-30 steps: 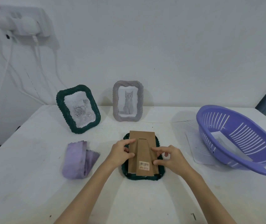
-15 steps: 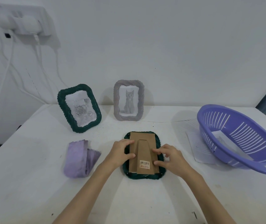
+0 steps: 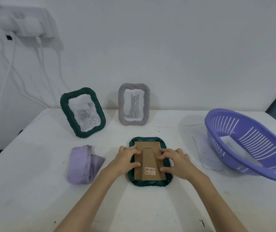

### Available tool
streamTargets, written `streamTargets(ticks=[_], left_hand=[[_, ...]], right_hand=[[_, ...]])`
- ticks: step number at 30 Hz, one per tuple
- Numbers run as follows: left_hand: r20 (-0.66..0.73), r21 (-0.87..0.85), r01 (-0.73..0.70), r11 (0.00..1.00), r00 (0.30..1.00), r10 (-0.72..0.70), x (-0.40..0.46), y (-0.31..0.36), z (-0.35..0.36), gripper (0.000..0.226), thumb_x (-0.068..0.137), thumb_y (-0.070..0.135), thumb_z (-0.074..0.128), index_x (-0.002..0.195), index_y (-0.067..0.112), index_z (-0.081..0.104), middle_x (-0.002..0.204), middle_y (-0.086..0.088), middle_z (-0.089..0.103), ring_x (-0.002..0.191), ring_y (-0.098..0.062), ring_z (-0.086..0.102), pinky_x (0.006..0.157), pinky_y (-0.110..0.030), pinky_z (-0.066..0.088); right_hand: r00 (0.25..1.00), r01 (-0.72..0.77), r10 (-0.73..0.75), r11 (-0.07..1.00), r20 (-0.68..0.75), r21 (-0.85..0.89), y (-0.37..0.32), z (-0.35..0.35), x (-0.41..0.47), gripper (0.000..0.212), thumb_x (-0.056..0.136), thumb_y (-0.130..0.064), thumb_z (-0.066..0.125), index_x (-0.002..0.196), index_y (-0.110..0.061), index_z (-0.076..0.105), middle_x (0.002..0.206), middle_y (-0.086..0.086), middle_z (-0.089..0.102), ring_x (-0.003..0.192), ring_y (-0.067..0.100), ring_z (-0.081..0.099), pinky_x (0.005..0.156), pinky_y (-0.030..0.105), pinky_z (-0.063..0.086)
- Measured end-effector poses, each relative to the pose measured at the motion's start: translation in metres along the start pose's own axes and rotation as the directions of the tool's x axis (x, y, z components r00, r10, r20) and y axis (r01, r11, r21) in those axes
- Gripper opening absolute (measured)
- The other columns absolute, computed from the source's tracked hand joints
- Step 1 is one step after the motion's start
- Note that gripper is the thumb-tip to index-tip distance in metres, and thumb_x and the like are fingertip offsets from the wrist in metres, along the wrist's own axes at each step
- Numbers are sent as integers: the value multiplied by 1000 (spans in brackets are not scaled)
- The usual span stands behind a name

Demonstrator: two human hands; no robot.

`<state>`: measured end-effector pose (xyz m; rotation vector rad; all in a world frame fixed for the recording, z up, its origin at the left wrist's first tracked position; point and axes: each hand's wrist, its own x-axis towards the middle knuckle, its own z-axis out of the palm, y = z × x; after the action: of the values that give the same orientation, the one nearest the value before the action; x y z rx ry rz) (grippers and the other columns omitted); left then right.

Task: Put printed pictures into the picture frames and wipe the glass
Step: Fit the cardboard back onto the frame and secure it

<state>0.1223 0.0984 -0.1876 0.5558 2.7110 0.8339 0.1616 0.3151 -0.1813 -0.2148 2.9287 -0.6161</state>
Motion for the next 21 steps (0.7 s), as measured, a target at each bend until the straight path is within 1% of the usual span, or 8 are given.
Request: streamTargets(ticks=[2, 4, 5, 7, 9, 13, 18, 21], left_hand=[[-107, 64, 4, 998, 994, 3, -4, -5, 0, 49, 88, 33, 58, 134, 20, 44, 149, 3, 32, 131, -19, 25, 109, -33, 25], [-365, 96, 45, 994, 931, -6, -9, -15, -1, 52, 86, 47, 49, 129, 17, 50, 141, 1, 45, 128, -21, 33, 107, -39, 31], [-489, 60, 63, 996, 872, -25, -13, -20, -2, 56, 84, 52, 44, 125, 15, 54, 135, -2, 51, 125, -22, 38, 105, -40, 34], [-565, -54, 52, 997, 822, -73, -19, -29, -4, 46, 87, 45, 51, 122, 15, 56, 129, -3, 53, 122, -20, 40, 103, -31, 34], [-422, -94, -34, 995, 907, -9, -24, -28, 0, 44, 86, 39, 59, 126, 22, 52, 136, 2, 46, 127, -14, 33, 105, -25, 26], [-136, 68, -114, 991, 983, 122, -25, -18, 13, 69, 71, 69, 53, 131, 35, 45, 152, 13, 24, 138, -13, 15, 113, -38, 16], [-113, 96, -61, 994, 991, 72, -15, -16, 9, 35, 83, 53, 56, 111, 32, 60, 154, 13, 17, 143, -17, 5, 114, -41, 8], [-174, 49, -26, 998, 984, 35, 1, -8, 4, 26, 86, 45, 55, 87, 22, 67, 150, 7, 29, 138, -19, 18, 110, -38, 18]], right_hand=[[1000, -5, 5, 1000, 22, -8, 0, -2, 1, 34, 80, -39, 67, 112, -34, 55, 146, -17, 33, 118, 15, 31, 88, 31, 22], [1000, -5, 6, 1000, 27, -16, 0, -2, 2, 34, 80, -39, 67, 112, -35, 54, 146, -17, 34, 119, 16, 31, 89, 32, 23], [1000, -9, 9, 1000, 28, -16, 0, -2, 2, 34, 81, -39, 66, 112, -35, 54, 145, -17, 34, 119, 16, 31, 90, 33, 23], [999, -15, 15, 1000, 30, -9, 0, -1, 2, 34, 81, -39, 66, 112, -36, 54, 146, -17, 33, 119, 16, 31, 93, 34, 24], [999, -16, 16, 1000, 34, -12, -1, -2, 2, 34, 82, -40, 65, 113, -36, 54, 146, -18, 33, 118, 15, 31, 94, 34, 24], [999, -15, 16, 999, 40, -30, -2, -2, 1, 34, 82, -41, 64, 115, -37, 53, 147, -18, 32, 118, 16, 32, 93, 34, 25], [1000, -8, 9, 999, 20, -45, -1, 0, -1, 23, 89, -40, 54, 112, -36, 56, 146, -18, 33, 117, 17, 33, 92, 34, 26], [998, -32, 32, 999, -57, -2, -5, 3, 2, 18, 90, -45, 51, 98, -34, 63, 138, -16, 45, 114, 17, 38, 90, 36, 27]])
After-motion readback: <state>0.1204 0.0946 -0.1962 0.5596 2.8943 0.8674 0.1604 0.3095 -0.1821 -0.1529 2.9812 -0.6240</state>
